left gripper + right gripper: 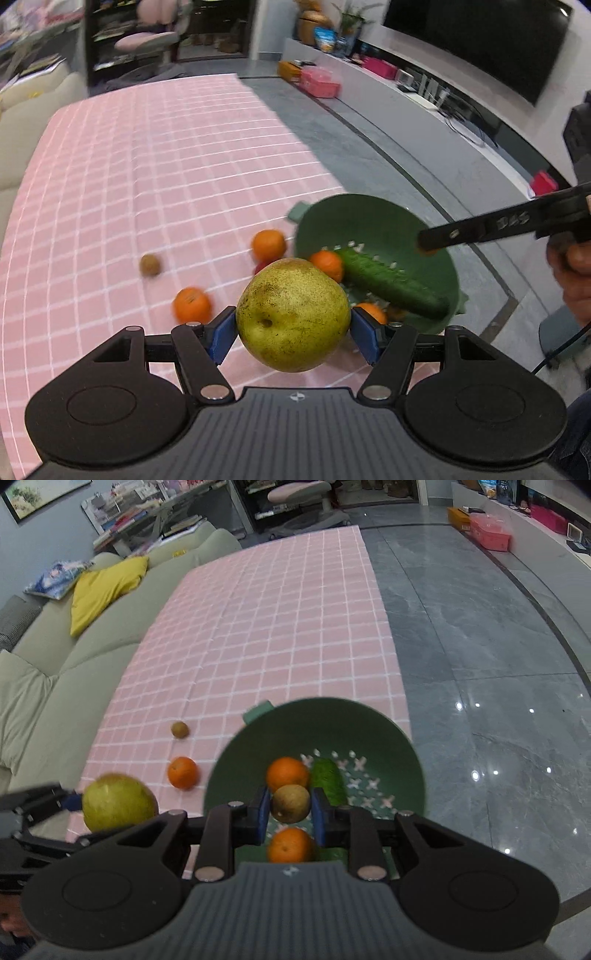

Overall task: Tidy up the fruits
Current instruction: 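Carry pear and kiwi over the green colander and open both tools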

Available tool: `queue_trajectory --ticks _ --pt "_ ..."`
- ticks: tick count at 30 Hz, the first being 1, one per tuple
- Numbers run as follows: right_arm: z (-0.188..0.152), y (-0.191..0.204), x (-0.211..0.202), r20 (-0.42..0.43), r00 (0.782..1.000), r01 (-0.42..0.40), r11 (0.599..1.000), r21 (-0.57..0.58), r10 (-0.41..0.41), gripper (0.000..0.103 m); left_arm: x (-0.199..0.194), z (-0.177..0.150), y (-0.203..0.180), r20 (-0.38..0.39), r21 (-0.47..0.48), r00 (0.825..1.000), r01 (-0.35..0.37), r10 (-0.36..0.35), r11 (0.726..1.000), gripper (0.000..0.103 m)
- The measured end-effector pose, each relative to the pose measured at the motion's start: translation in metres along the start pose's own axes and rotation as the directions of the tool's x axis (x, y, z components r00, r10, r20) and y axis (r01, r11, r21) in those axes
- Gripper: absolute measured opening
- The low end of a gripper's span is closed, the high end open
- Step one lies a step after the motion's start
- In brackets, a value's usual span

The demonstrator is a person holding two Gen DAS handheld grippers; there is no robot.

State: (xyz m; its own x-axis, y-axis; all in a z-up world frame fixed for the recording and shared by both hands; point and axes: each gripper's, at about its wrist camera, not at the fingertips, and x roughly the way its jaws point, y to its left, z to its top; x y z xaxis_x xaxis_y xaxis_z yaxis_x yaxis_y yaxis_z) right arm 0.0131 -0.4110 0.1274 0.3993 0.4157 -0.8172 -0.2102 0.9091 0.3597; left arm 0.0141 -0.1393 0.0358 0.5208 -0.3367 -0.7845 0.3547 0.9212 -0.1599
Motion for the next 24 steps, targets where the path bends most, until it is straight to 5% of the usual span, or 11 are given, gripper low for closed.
queue_trajectory --ticks 10,24 --pt "-0.002 -0.022 0.017 -0.029 0.998 0.055 0.998 0.017 -0.054 0.020 0.046 0.026 -0.057 -0.092 0.142 0.996 0.000 0.014 0.990 0.076" --pt "-0.001 -0.025 0.060 -0.114 0.982 0.148 0.988 -0.044 -0.152 0.021 0.099 0.027 -0.078 -0.257 0.249 0.958 -0.061 0.126 0.967 0.076"
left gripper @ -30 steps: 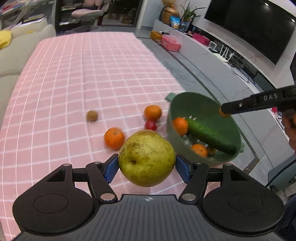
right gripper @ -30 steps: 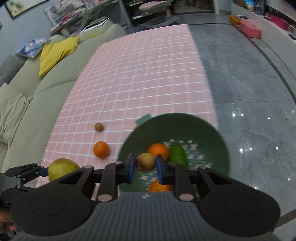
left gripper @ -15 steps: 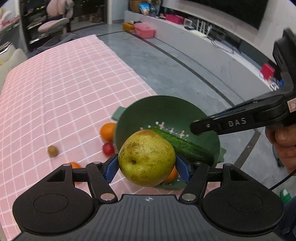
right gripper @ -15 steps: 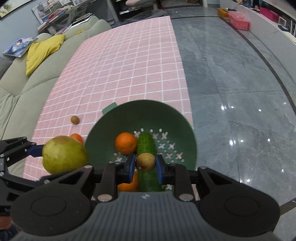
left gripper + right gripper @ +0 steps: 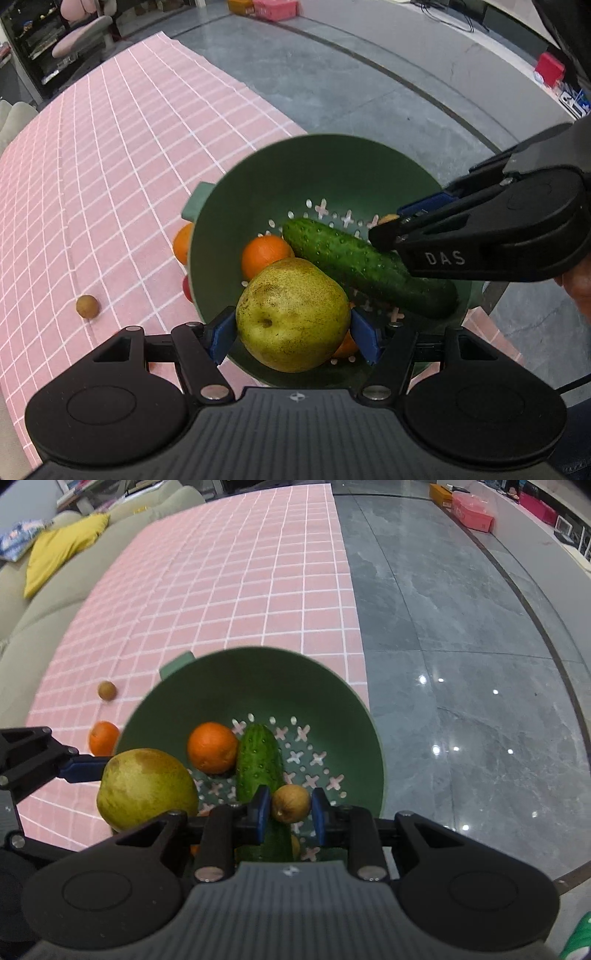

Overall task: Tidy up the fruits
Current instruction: 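Carry pear and kiwi over the green colander and open both tools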

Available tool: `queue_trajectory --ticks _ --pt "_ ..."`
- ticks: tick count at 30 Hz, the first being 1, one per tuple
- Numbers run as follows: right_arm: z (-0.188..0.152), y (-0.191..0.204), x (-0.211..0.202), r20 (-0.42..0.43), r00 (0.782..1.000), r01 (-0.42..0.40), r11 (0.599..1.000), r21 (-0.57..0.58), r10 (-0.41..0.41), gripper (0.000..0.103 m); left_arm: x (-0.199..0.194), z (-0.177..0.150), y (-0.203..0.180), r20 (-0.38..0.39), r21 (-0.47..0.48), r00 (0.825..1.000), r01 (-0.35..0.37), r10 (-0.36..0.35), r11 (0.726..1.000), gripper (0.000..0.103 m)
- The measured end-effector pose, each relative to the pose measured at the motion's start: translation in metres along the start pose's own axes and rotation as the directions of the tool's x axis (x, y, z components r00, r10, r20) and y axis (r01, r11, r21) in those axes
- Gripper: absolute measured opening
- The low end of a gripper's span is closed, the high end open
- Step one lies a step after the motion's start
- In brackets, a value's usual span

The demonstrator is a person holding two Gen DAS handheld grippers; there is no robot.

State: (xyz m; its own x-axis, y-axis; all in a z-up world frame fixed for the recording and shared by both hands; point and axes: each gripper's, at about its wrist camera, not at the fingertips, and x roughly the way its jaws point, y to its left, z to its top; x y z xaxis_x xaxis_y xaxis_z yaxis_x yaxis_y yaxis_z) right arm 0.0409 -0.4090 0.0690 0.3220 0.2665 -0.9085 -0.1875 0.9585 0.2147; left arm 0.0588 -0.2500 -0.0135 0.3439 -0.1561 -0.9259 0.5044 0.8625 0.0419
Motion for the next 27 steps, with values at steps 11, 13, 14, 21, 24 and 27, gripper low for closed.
queue_trajectory --ticks 11,13,14,21,24,27 --pt "0.002 0.000 0.005 -0.012 1.000 0.009 1.000 -0.003 -0.009 0.023 0.010 -0.004 -0.001 -0.041 -0.014 0.999 -0.001 0.001 1.000 0.076" --pt "0.002 0.001 0.005 -0.013 1.000 0.024 1.000 -0.008 -0.024 0.028 0.009 -0.003 -0.001 -0.047 -0.014 0.999 0.003 -0.004 1.000 0.076" --pt "0.003 0.001 0.005 -0.013 1.000 0.026 1.000 -0.009 -0.026 0.028 0.009 -0.003 -0.001 -0.048 -0.013 0.999 0.006 -0.007 1.000 0.076" --pt "0.003 0.001 0.003 -0.005 1.000 0.027 1.000 -0.008 -0.027 0.037 0.011 -0.004 -0.001 -0.067 0.002 0.998 -0.021 0.021 1.000 0.078" --pt "0.003 0.002 0.000 0.000 0.999 0.033 0.999 -0.011 -0.033 0.040 0.012 -0.004 -0.001 -0.071 0.000 0.997 -0.014 0.014 1.000 0.080" --pt "0.003 0.002 -0.002 0.005 0.999 0.033 0.999 -0.011 -0.033 0.041 0.011 -0.004 0.001 -0.070 -0.006 0.998 -0.005 0.004 1.000 0.087"
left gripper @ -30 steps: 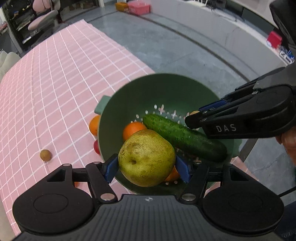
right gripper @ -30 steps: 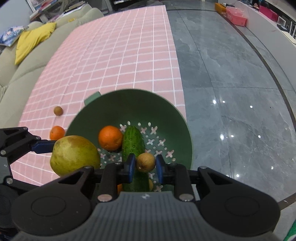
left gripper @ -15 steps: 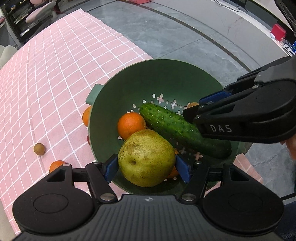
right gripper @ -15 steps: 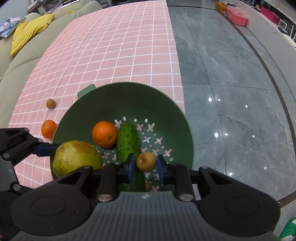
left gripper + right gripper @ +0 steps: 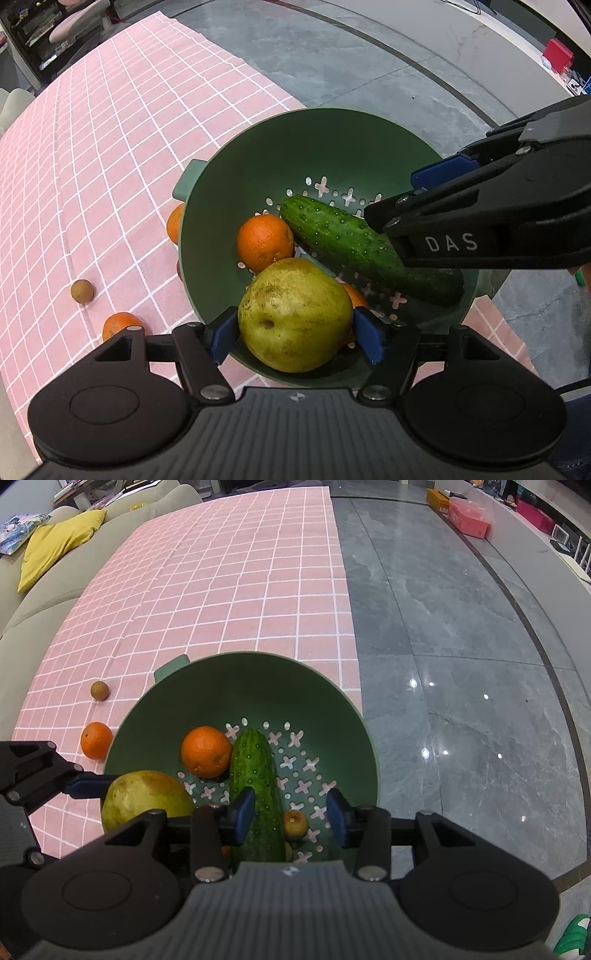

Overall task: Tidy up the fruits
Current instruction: 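Carry pear and kiwi over the green colander and open both tools, then move both tools back over the remaining kiwi, oranges and tomato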

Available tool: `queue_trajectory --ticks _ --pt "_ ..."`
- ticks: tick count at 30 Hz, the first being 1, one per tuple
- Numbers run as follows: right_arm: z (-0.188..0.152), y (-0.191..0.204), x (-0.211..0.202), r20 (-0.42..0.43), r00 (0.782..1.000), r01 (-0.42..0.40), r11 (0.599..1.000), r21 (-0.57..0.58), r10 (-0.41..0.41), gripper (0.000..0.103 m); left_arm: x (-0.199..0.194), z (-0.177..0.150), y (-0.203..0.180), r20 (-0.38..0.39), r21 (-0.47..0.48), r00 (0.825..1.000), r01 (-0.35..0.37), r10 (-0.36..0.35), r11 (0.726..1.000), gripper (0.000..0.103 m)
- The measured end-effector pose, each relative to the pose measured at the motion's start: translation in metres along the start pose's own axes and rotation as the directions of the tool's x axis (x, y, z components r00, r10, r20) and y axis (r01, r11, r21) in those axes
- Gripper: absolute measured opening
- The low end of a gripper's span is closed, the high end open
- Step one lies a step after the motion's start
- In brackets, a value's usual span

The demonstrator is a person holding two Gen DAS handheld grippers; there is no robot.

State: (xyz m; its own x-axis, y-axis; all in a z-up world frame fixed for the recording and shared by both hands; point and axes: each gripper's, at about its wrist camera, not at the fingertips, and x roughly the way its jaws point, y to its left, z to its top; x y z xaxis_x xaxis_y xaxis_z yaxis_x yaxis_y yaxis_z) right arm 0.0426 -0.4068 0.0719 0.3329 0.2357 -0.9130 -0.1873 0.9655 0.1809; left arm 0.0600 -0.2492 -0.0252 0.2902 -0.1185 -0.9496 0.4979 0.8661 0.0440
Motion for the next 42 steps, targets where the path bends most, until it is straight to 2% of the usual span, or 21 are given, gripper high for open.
queue_trajectory --ticks 3,12,17,21,24,26,32,36,40,42 --pt "0.001 0.000 -0.002 0.006 1.000 -0.003 1.000 -0.001 0.003 0.042 -0.009 0.002 0.003 0.049 -0.018 0.999 0.008 -0.007 1.000 0.096" --pt "0.002 0.002 -0.006 0.017 1.000 -0.002 1.000 0.001 0.002 0.042 -0.035 0.002 0.014 0.095 -0.023 0.995 -0.001 0.003 1.000 0.096" --pt "0.006 0.011 -0.018 0.044 0.999 -0.017 1.000 -0.012 0.017 0.043 -0.054 -0.008 0.038 0.127 -0.095 0.992 0.023 -0.011 0.995 0.096" --pt "0.005 0.023 -0.024 0.048 0.998 -0.039 0.999 -0.035 0.041 0.043 -0.067 -0.019 0.061 0.135 -0.131 0.991 -0.003 0.021 0.991 0.096" --pt "0.000 0.034 -0.027 0.039 0.998 -0.056 0.997 -0.058 0.058 0.043 -0.070 -0.029 0.078 0.115 -0.152 0.992 -0.033 0.051 0.988 0.096" --pt "-0.003 0.044 -0.033 0.040 0.997 -0.069 0.995 -0.078 0.073 0.043 -0.069 -0.037 0.090 0.074 -0.168 0.994 -0.065 0.078 0.984 0.096" --pt "-0.007 0.086 -0.044 0.010 0.987 -0.158 0.977 -0.145 0.161 0.046 -0.065 -0.066 0.114 -0.020 -0.179 0.994 -0.111 0.110 0.978 0.096" --pt "-0.009 0.117 -0.040 -0.046 0.980 -0.198 0.960 -0.198 0.193 0.052 -0.064 -0.081 0.130 -0.054 -0.184 0.991 -0.128 0.120 0.975 0.096" --pt "-0.008 0.139 -0.028 -0.111 0.980 -0.191 0.948 -0.254 0.167 0.054 -0.058 -0.090 0.143 -0.093 -0.172 0.987 -0.143 0.128 0.975 0.096" --pt "-0.008 0.149 -0.020 -0.160 0.973 -0.209 0.932 -0.296 0.167 0.054 -0.054 -0.092 0.148 -0.109 -0.149 0.985 -0.149 0.133 0.978 0.096"
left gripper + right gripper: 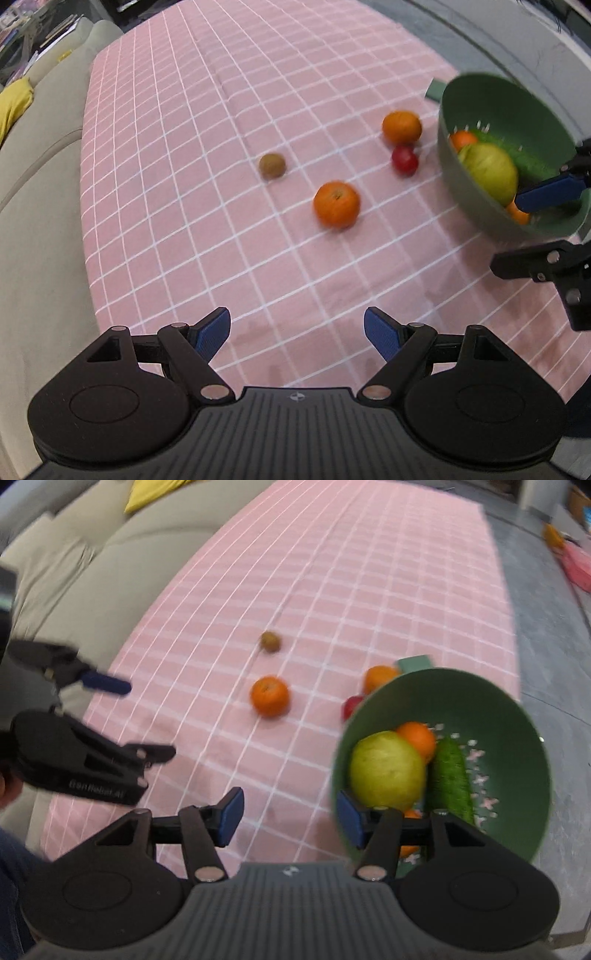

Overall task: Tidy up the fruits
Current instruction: 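Move both tools back over the remaining kiwi, oranges and tomato, then grasp the last kiwi with the left tool while the right tool grasps an orange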

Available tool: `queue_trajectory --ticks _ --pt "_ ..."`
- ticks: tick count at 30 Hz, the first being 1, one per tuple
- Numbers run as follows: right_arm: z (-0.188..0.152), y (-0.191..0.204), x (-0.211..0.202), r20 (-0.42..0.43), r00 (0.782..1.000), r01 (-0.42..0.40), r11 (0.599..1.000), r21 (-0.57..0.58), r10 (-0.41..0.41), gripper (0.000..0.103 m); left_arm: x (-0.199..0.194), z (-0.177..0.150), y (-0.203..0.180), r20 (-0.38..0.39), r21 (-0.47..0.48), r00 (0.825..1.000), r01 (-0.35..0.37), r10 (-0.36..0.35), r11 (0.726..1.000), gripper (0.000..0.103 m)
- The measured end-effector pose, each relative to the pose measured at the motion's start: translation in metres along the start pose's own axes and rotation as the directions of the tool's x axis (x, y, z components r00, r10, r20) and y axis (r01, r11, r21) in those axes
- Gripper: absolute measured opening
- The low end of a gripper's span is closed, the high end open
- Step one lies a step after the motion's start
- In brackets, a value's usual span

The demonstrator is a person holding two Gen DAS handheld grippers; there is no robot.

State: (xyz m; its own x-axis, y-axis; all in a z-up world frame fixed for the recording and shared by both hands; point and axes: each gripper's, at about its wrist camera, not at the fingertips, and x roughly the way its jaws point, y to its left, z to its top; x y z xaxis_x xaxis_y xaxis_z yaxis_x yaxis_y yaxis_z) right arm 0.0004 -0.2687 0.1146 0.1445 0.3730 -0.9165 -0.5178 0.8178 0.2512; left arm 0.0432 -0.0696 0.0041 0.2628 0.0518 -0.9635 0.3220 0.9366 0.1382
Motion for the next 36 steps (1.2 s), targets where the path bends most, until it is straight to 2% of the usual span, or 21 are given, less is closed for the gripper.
queue_trajectory --ticks 6,14,19,24,36 --pt "0.031 0.017 0.022 -0.124 0.990 0.035 0.976 -0.216 -0.063 0.054 0.008 0.008 0.015 0.013 0.039 1.000 0.012 -0.012 0.999 0.096" --pt "0.100 0.021 0.042 -0.231 0.963 0.034 0.910 -0.413 -0.141 0.054 0.023 0.028 0.023 0.011 0.155 0.999 0.029 -0.031 0.987 0.096" --pt "0.132 0.015 0.053 -0.269 0.942 0.053 0.881 -0.470 -0.200 0.054 0.032 0.043 0.020 0.014 0.214 0.998 0.049 -0.054 0.976 0.096" --pt "0.150 0.008 0.064 -0.302 0.918 0.069 0.852 -0.519 -0.258 0.054 0.041 0.055 0.013 0.025 0.244 0.997 0.068 -0.076 0.967 0.094" --pt "0.165 -0.020 0.101 -0.338 0.894 0.078 0.845 -0.530 -0.294 0.054 0.071 0.071 -0.002 0.007 0.289 0.994 0.099 -0.106 0.952 0.089"
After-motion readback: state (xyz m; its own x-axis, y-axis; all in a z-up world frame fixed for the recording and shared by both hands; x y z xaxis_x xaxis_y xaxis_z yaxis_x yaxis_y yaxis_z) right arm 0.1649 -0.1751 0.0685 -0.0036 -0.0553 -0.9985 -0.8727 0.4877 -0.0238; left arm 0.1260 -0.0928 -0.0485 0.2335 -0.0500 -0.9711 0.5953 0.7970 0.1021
